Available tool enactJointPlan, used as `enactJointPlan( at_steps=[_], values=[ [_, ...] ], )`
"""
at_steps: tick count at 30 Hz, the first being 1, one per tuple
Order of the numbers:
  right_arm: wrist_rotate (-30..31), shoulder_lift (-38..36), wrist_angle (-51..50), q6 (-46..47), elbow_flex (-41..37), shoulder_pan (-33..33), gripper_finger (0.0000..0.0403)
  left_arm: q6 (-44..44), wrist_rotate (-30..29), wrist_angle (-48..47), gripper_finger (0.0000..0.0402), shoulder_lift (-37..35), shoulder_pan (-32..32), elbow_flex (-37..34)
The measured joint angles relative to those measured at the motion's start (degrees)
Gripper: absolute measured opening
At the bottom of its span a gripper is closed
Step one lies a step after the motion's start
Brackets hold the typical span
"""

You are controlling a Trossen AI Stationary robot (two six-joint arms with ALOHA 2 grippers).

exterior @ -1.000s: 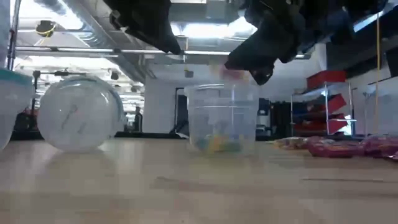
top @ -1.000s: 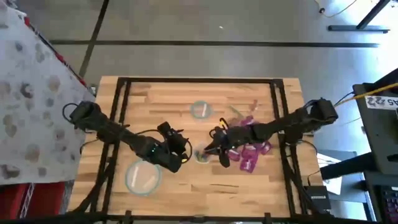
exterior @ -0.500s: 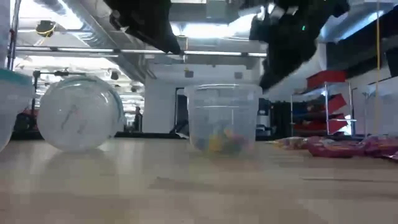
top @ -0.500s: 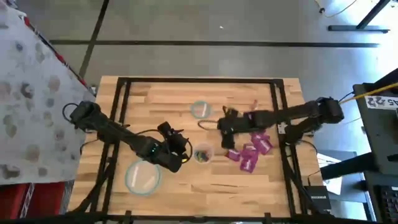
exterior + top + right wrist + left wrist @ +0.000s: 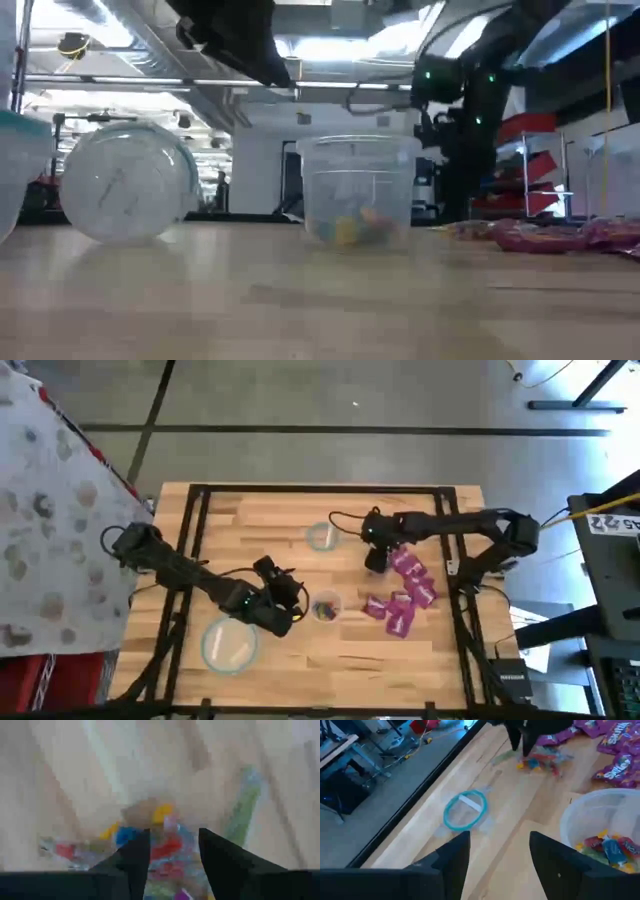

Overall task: Sort candy
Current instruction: Put the blue candy into the top small transparent bin

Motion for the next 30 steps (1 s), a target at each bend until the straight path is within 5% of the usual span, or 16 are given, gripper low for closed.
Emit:
enactJointPlan(
  at_steps=[9, 17, 24, 30],
  values=[
    [1.05, -0.68, -12.69, 5.46, -0.21, 3.13, 0.0152, 0.02, 0.47, -0.02, 0.0189, 0.00, -0.26, 0.02],
    [4.70, -2.87, -2.84, -0.70, -0.19, 5.55, 0.0152, 0.17, 0.46, -0.06, 0.0189, -0.02, -0.26, 0.00],
    [8.62, -0.92, 0.07, -7.36, -0.19, 1.03, 0.0152, 0.39, 0.45, -0.05, 0.0189, -0.02, -0.26, 0.02],
    [2.86, 1.58, 0.55, -15.64, -0.11, -4.27, 0.0152, 0.28, 0.45, -0.06, 0.0189, -0.02, -0.26, 0.00]
  ],
)
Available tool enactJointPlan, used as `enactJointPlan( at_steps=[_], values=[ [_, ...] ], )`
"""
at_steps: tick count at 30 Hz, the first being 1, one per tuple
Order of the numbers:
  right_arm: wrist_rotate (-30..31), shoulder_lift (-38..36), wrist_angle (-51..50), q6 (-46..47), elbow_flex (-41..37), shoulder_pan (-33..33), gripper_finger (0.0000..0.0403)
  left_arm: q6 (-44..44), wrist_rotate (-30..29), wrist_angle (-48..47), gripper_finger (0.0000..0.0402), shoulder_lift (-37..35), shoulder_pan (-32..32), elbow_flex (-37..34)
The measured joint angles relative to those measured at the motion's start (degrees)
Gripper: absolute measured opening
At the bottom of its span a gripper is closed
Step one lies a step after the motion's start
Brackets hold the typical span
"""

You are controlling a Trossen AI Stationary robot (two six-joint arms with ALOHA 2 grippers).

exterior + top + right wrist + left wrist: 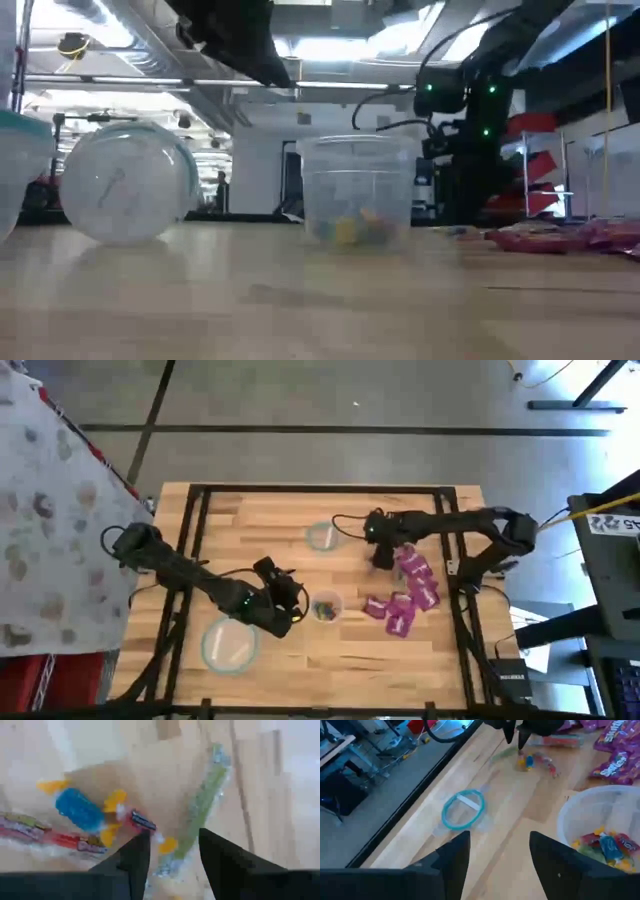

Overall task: Sort candy
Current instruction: Put the blue candy into the top small transparent bin

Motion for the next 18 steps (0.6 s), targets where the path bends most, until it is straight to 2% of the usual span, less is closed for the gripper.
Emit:
enactJointPlan(
  at_steps=[10, 18],
  values=[
    [-9.55, 2.63, 1.49, -6.17, -0.15, -1.31, 0.0152, -0.24, 0.39, 0.00, 0.0189, 0.00, -0.04, 0.01],
    [-9.13, 2.14, 6.34, -7.21, -2.82, -1.31, 0.0147, -0.44, 0.75, 0.03, 0.0189, 0.00, -0.04, 0.00]
  ],
)
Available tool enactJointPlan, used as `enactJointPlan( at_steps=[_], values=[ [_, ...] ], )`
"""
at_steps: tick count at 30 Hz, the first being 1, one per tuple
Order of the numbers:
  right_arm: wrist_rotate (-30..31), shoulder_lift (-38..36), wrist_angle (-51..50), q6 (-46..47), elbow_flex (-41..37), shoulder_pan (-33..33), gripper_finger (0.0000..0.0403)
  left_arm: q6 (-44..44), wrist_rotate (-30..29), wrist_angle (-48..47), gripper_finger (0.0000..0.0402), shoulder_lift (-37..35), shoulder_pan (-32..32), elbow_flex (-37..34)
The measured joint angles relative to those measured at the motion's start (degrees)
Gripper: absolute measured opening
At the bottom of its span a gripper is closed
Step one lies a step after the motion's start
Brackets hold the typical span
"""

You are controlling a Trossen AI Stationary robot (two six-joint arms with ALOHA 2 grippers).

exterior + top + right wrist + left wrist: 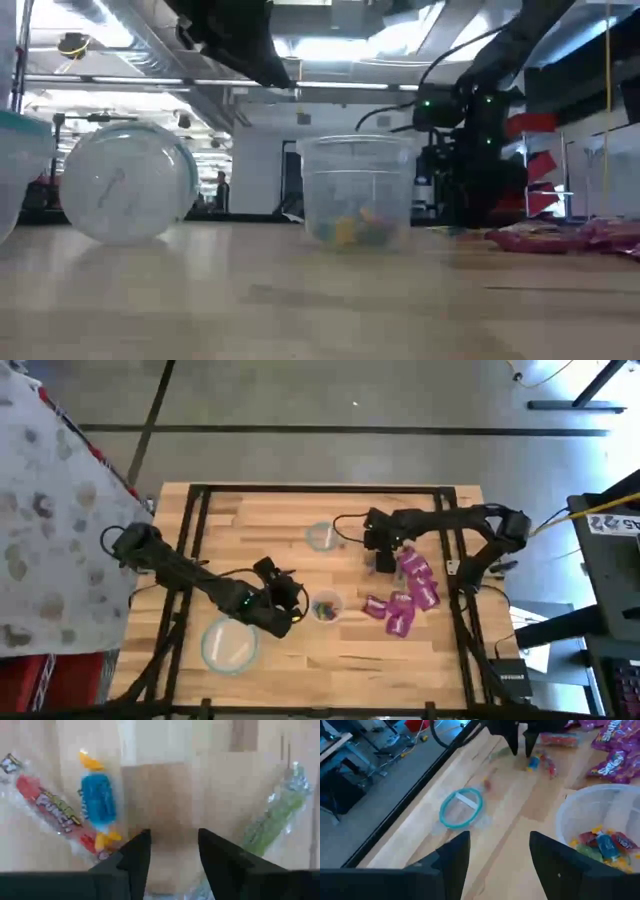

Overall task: Sort candy
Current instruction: Put the blue candy into the top small transparent bin

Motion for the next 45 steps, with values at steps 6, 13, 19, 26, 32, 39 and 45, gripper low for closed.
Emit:
enactJointPlan(
  at_steps=[6, 13, 19, 26, 32, 39, 45],
  values=[
    [-2.22, -1.96, 2.50, 3.30, -0.18, 1.36, 0.0119, 0.25, 0.10, -0.01, 0.0189, 0.00, 0.00, 0.01],
    [-6.22, -3.11, 2.59, 0.35, -0.06, 5.61, 0.0108, 0.40, 0.10, -0.01, 0.0189, 0.00, 0.00, 0.02],
    [-6.57, -3.11, 3.63, 0.26, -0.96, 8.11, 0.0109, 0.43, 0.08, -0.03, 0.0189, 0.00, 0.00, 0.01],
    [-10.75, -3.51, 3.45, 0.34, -1.05, 9.40, 0.0166, 0.64, 0.08, -0.03, 0.0189, 0.00, 0.04, 0.00],
    [-14.77, -4.10, 2.63, 4.61, -1.05, 9.38, 0.0225, 0.92, 0.08, -0.02, 0.0189, 0.00, 0.27, 0.00],
    [-8.63, -1.58, 2.89, 3.89, -1.02, 12.50, 0.0249, 0.96, 0.08, 0.01, 0.0189, 0.00, 1.38, 0.00],
    [-2.17, 0.25, 4.01, 4.86, -0.82, 16.65, 0.0217, 1.02, 0.09, -0.01, 0.0189, 0.01, 1.33, 0.00]
  ],
)
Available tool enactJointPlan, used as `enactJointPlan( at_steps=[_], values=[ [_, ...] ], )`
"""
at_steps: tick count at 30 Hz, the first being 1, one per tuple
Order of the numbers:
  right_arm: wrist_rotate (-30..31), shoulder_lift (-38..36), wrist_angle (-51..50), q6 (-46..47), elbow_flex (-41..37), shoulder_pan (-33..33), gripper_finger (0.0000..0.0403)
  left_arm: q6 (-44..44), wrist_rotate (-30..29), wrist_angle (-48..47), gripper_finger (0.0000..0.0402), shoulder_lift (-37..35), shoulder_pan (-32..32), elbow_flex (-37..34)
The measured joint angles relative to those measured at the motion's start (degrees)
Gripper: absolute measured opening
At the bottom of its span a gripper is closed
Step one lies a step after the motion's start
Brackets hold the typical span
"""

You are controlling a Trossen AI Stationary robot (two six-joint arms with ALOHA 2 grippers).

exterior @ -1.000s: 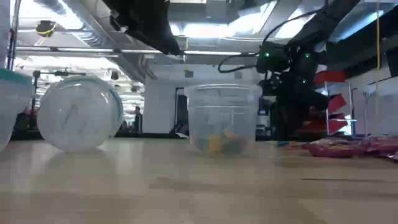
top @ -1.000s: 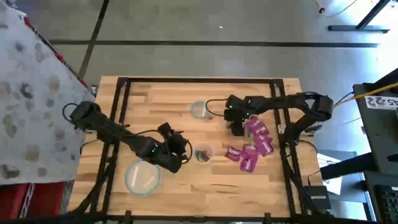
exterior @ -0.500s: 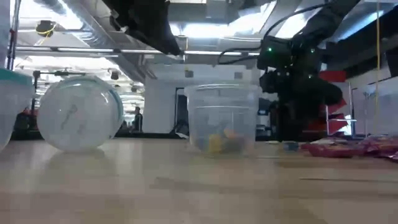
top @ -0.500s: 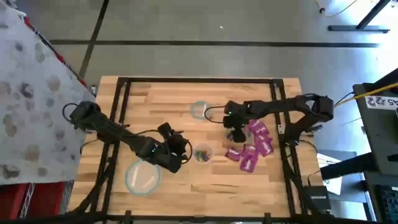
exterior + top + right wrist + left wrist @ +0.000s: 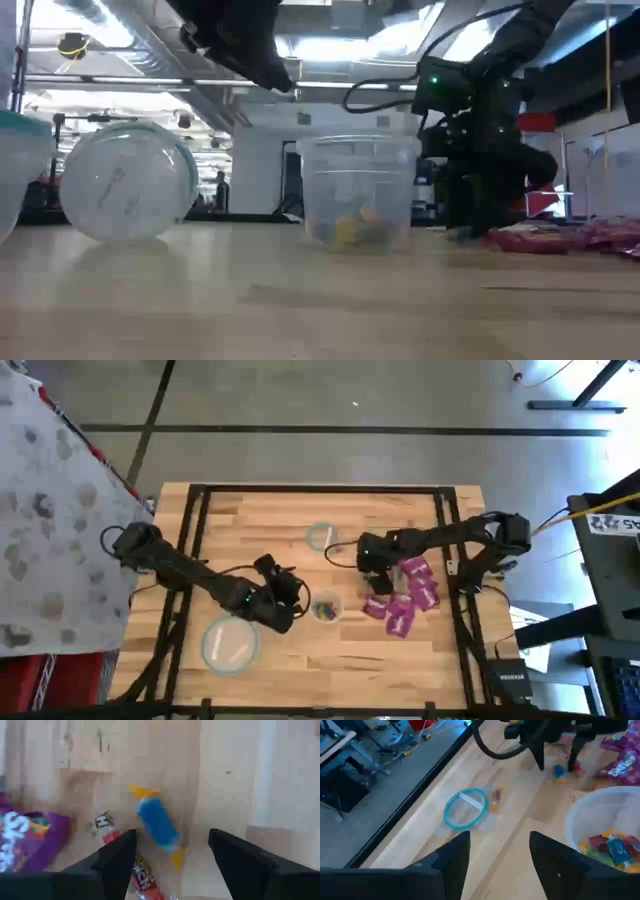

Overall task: Sort candy
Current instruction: Put the blue candy into the top small transparent bin

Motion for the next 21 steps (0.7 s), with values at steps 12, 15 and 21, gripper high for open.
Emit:
enactJointPlan(
  at_steps=[12, 15, 21],
  values=[
    [3.57, -3.23, -0.45, 5.63, 0.94, 0.91, 0.0015, -0.35, 0.01, 0.01, 0.0189, -0.01, -0.09, 0.00],
    [4.52, -5.71, 0.18, 5.92, 3.29, 2.62, 0.0003, -0.62, 0.27, 0.04, 0.0189, -0.01, -0.15, 0.00],
    [1.54, -7.58, 6.05, 5.60, 8.50, 10.52, 0.0003, -0.80, 0.37, 0.06, 0.0189, 0.01, -0.15, 0.00]
  ],
)
